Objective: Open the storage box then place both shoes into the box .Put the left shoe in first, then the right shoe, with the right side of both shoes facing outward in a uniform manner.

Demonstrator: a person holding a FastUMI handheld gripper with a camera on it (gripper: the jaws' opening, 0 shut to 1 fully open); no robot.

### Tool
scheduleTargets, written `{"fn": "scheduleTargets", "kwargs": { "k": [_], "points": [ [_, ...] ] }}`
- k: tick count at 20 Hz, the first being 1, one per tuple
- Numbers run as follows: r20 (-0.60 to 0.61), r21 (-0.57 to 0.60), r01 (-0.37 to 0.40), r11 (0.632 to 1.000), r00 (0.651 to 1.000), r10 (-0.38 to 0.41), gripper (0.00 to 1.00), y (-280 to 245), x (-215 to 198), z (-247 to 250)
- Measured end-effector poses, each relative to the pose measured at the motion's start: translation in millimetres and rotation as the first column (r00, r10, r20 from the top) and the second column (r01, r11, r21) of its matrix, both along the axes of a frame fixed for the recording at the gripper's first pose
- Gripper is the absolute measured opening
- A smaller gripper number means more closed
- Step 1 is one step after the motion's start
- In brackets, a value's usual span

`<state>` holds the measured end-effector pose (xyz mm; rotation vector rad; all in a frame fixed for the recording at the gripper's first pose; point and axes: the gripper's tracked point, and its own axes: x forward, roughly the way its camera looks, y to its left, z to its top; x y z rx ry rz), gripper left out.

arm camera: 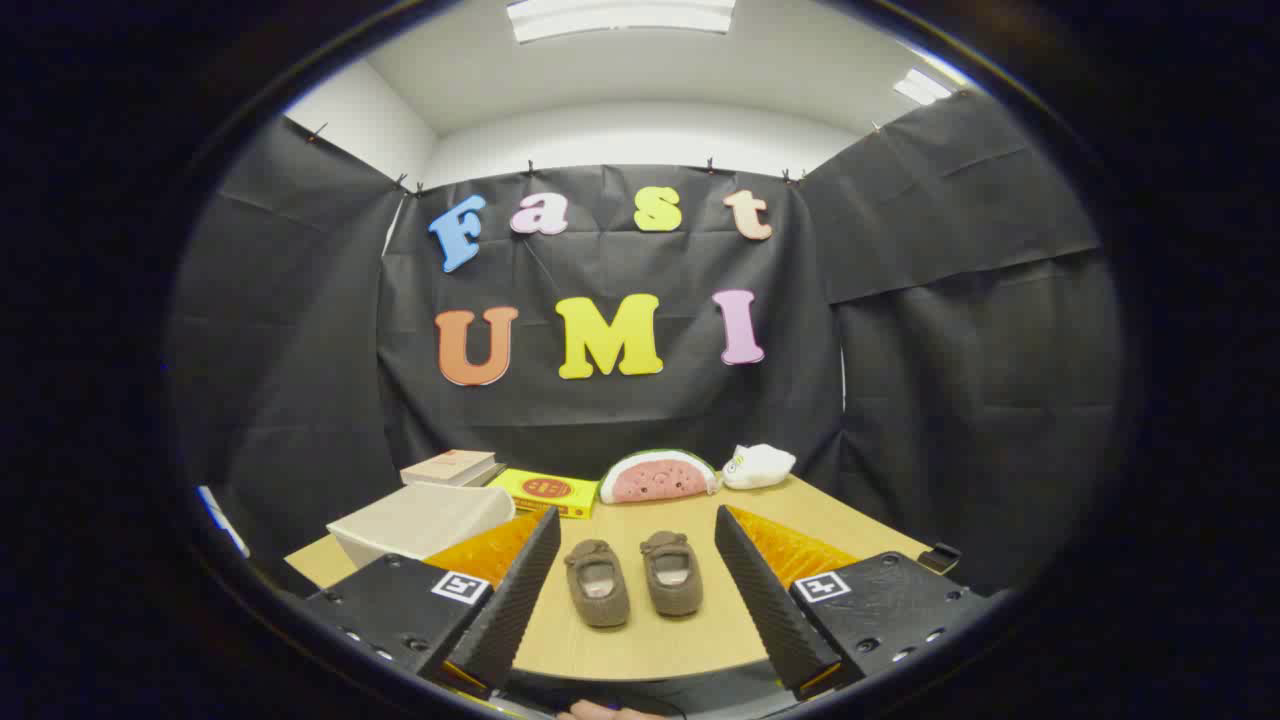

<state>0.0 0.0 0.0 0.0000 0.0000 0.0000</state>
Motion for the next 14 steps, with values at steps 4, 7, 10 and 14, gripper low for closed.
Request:
{"fn": "scheduleTargets", "kwargs": {
  "k": [4,7,10,14],
  "points": [
    [-0.008,0.011,-0.002,1.0,1.0,0.002,0.95,-4,0,-5],
    [-0.014,0.009,0.009,1.0,1.0,-0.009,0.95,-16,1,-4],
    [-0.011,0.024,0.011,1.0,1.0,-0.011,0.95,-24,2,-1],
    [-0.004,0.034,0.005,0.999,1.0,-0.005,0.96,-30,4,2]
  ]
}}
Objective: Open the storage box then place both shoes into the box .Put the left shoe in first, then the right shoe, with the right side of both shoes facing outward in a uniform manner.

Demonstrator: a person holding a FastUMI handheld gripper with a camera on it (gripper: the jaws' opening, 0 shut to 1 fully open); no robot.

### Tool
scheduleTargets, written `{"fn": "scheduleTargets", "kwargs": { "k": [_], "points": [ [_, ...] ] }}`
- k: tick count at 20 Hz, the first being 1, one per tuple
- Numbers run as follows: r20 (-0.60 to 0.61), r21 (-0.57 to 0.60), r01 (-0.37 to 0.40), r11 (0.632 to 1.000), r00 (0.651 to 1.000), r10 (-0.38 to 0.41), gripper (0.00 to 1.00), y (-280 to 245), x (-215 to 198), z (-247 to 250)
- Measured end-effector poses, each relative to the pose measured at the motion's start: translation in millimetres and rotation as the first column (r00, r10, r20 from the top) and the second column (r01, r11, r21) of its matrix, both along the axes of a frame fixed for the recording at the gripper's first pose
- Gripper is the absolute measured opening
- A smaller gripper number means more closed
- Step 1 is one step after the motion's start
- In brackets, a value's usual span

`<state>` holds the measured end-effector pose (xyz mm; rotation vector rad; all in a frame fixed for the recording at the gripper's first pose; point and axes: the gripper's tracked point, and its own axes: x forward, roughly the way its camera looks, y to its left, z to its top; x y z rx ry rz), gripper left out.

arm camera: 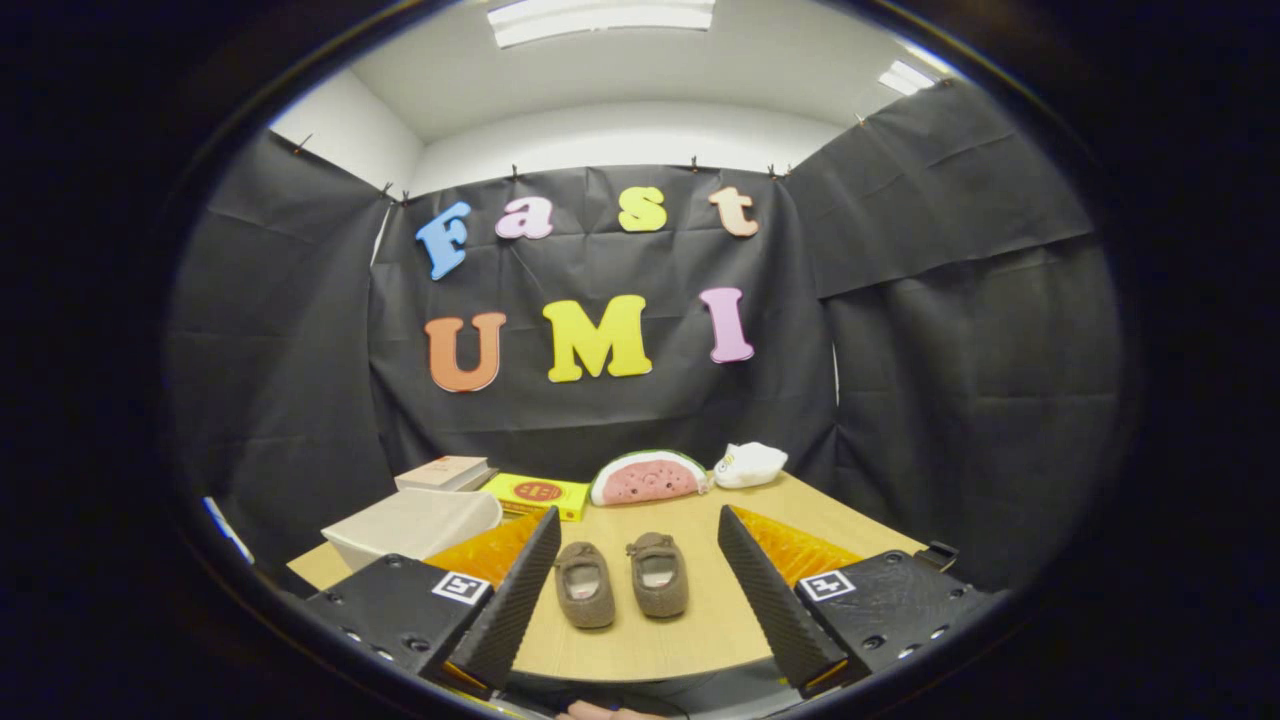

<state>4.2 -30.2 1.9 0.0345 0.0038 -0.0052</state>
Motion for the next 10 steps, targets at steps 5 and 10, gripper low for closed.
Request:
{"fn": "scheduleTargets", "kwargs": {
  "k": [5,10],
  "points": [
    [-0.053,-0.014,-0.032,0.999,0.998,0.031,0.95,11,16,-18],
    [-0.078,-0.021,-0.062,0.998,0.995,0.06,0.95,28,43,-19]
  ]
}}
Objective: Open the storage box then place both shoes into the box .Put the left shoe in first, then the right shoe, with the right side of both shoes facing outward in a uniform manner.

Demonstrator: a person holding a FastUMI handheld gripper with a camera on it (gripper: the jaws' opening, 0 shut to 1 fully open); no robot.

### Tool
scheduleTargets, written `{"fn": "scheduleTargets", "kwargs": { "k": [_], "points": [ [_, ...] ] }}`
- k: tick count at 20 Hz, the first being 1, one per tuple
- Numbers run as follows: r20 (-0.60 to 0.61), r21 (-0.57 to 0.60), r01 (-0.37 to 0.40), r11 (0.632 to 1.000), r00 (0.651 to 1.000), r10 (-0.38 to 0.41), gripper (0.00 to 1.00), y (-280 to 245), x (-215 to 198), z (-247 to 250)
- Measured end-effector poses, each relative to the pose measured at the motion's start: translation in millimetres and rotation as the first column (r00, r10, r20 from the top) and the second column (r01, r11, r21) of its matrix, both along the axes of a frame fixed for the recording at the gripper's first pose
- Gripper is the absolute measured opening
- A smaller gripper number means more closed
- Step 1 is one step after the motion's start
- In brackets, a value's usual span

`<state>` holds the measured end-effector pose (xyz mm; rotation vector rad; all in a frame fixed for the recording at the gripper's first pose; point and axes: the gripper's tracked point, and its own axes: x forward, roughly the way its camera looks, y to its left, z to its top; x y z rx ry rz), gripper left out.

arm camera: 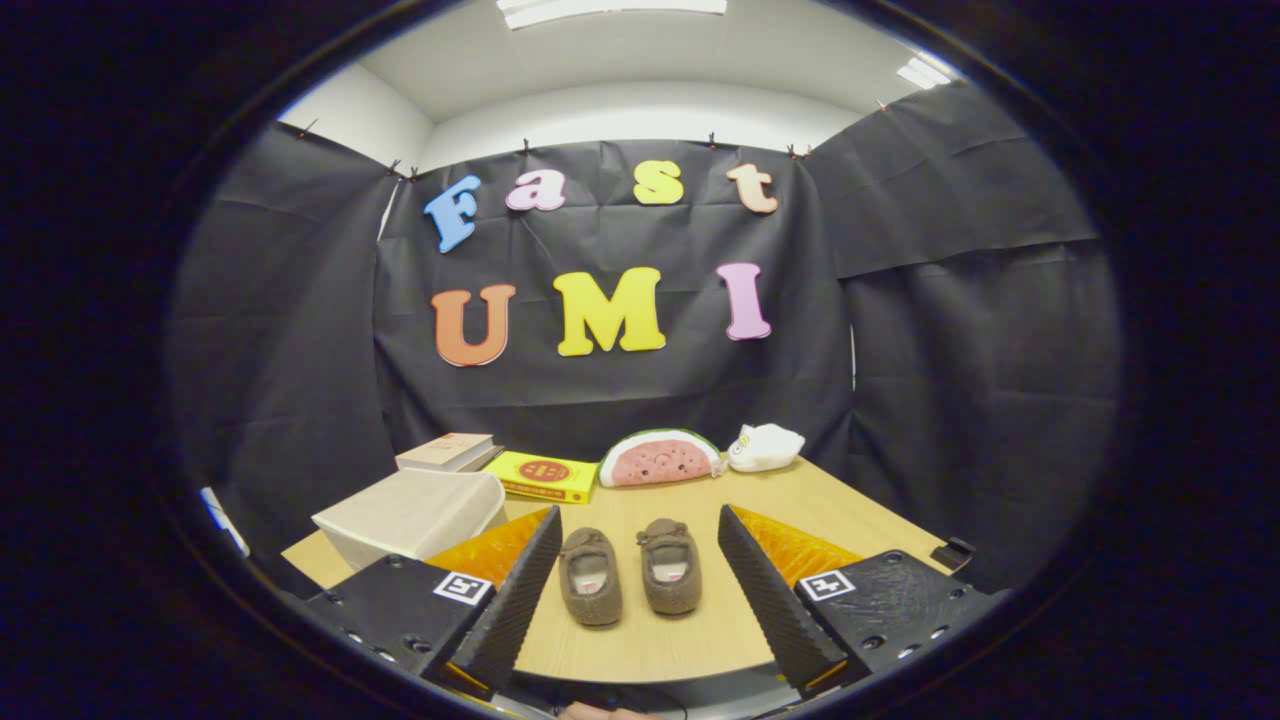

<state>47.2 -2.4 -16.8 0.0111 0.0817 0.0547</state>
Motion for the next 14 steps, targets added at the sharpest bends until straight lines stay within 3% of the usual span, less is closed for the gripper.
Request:
{"fn": "scheduleTargets", "kwargs": {
  "k": [8,14],
  "points": [
    [-0.121,0.065,-0.107,0.992,0.986,0.114,0.96,47,67,-16],
    [-0.279,0.173,-0.224,0.959,0.923,0.266,0.95,95,124,-65]
  ]
}}
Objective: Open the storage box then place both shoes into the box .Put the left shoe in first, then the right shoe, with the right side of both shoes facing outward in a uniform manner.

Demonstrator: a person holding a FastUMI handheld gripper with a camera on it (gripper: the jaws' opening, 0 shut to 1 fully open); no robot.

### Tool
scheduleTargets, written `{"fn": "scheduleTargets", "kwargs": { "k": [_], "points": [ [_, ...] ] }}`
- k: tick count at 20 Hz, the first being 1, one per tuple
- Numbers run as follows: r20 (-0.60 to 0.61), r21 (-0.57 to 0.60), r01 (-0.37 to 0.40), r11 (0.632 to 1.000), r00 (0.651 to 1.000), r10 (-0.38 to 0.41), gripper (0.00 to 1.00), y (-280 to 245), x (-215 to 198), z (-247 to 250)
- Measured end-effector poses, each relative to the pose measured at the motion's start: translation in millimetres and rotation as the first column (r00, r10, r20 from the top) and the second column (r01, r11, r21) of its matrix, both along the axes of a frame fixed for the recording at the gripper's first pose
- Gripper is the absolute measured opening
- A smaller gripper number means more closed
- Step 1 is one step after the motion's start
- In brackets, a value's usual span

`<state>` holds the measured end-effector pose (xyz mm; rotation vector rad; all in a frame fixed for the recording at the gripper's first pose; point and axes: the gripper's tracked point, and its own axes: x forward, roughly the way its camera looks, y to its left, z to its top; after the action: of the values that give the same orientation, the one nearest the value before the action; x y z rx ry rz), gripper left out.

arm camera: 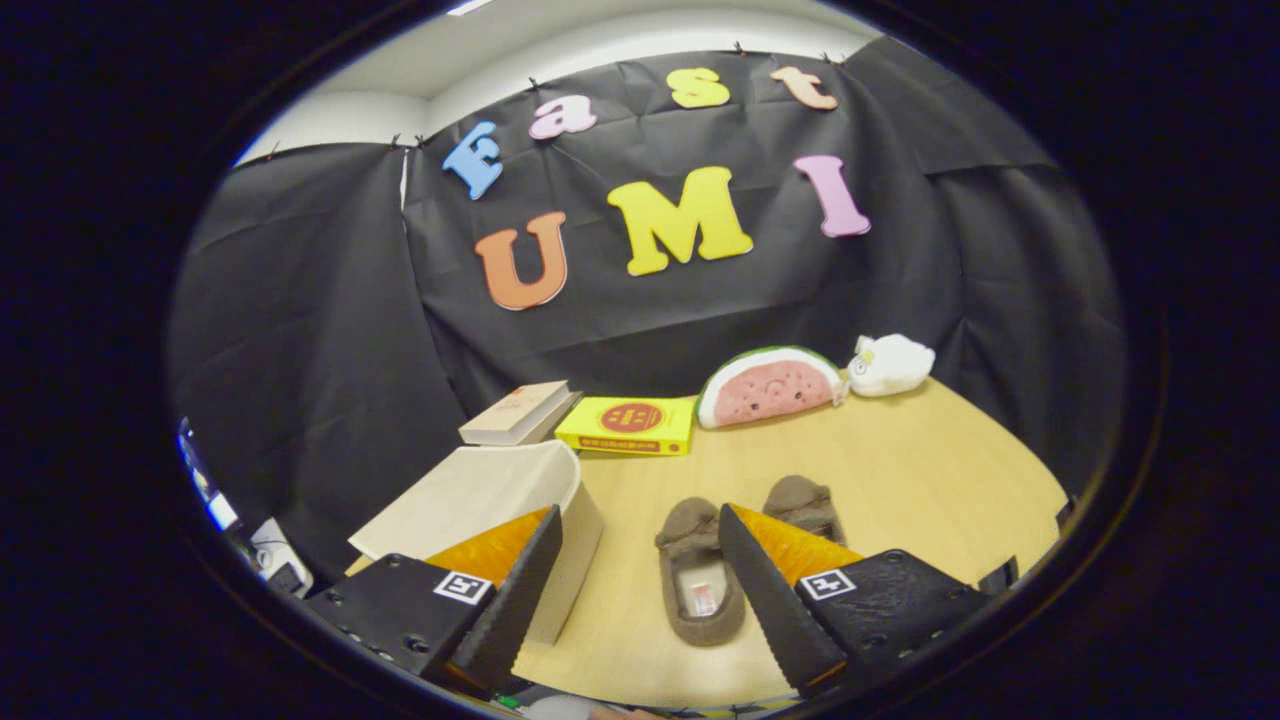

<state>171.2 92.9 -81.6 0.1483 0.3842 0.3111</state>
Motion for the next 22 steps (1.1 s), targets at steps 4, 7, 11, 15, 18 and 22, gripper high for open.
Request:
{"fn": "scheduleTargets", "kwargs": {
  "k": [4,7,11,15,18,22],
  "points": [
    [-0.06,0.069,-0.129,0.989,0.989,0.133,0.96,39,27,-17],
    [-0.124,0.158,-0.217,0.963,0.964,0.237,0.96,63,39,-30],
    [-0.205,0.341,-0.324,0.882,0.89,0.407,0.95,95,44,-39],
    [-0.289,0.506,-0.327,0.798,0.808,0.514,0.95,111,52,-50],
    [-0.327,0.588,-0.307,0.748,0.756,0.567,0.95,117,63,-59],
    [-0.33,0.685,-0.292,0.668,0.692,0.642,0.95,129,74,-65]
  ]
}}
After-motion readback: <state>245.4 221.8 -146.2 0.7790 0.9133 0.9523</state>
